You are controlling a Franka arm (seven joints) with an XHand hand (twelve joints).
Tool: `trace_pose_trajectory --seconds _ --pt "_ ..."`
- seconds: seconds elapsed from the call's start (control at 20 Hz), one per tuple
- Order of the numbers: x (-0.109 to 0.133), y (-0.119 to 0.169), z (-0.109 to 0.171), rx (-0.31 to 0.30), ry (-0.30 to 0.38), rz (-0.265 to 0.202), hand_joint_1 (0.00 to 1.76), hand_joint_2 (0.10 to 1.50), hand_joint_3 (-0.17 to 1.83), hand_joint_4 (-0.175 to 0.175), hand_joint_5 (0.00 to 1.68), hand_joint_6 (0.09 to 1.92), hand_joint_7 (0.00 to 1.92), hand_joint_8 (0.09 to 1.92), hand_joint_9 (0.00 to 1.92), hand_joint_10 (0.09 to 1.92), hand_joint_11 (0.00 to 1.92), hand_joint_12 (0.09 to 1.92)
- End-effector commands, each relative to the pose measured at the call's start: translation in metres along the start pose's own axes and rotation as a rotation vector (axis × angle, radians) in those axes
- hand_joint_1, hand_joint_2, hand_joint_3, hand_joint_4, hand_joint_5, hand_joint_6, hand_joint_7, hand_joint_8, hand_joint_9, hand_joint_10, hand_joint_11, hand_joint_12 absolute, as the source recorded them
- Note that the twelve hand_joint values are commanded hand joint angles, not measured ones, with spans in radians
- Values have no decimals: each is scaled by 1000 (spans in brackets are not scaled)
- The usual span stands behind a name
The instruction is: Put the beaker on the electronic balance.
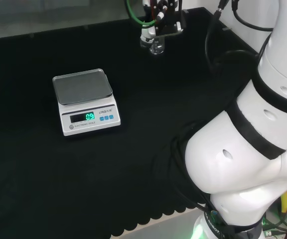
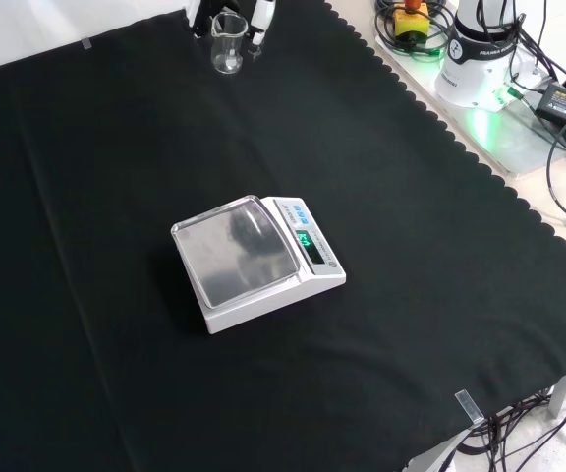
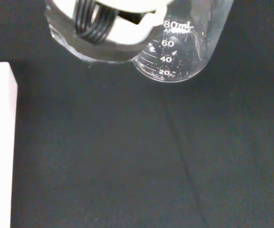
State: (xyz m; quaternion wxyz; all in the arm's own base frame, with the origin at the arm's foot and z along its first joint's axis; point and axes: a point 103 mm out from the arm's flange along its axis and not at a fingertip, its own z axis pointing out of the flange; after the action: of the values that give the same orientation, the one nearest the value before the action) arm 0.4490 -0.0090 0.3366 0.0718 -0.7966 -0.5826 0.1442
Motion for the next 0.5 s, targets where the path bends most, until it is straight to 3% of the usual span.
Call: trace_pose_trajectory --seconds 0.05,0.5 --pt "-5 3 0 6 3 -3 1178 1009 98 -175 1085 832 1016 801 1406 149 1512 582" --pt "18 15 1 5 13 -43 1178 1011 93 -175 1087 829 1013 801 1408 147 1517 580"
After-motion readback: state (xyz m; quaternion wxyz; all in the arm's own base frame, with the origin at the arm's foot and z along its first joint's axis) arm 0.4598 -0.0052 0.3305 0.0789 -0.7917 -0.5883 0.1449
